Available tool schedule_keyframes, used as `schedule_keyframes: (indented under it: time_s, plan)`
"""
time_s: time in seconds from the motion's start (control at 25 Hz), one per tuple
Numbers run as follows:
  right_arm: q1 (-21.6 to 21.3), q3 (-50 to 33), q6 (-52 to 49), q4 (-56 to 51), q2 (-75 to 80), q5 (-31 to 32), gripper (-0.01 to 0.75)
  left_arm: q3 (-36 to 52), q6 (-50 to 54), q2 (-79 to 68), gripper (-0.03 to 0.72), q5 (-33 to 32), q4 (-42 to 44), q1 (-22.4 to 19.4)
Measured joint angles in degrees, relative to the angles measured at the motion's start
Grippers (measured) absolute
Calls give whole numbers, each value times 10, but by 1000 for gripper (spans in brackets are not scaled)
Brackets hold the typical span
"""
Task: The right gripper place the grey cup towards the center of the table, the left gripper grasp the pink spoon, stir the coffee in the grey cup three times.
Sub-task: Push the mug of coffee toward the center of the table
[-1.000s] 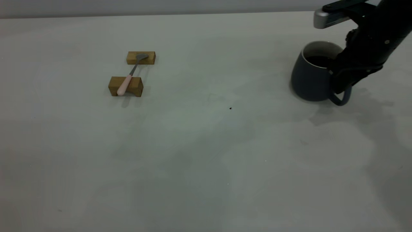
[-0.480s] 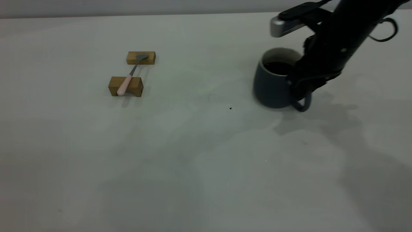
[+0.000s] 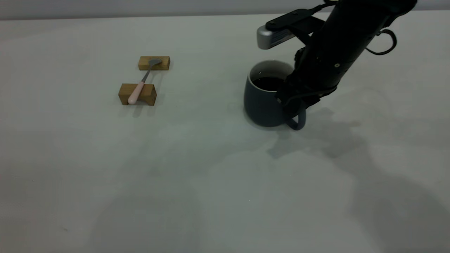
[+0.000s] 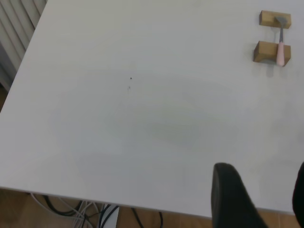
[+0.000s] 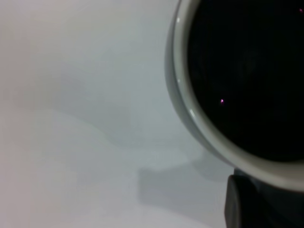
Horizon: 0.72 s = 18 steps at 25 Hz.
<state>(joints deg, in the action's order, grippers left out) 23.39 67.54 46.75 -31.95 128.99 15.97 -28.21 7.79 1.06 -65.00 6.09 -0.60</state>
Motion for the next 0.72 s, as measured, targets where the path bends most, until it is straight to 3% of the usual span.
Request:
schedule_keyframes:
  time_s: [0.16, 0.28, 0.52, 0.72]
  plan:
    - [1, 0, 0, -3, 0, -1, 204, 0, 0, 0, 394, 0, 0, 0]
    - [1, 0, -4, -6, 0, -4, 254, 0, 0, 0, 394, 0, 0, 0]
    - [1, 0, -9, -8, -2, -6, 474, 0, 0, 0, 394, 0, 0, 0]
    - [0, 0, -11, 23, -70, 59, 676, 0, 0, 0, 394, 0, 0, 0]
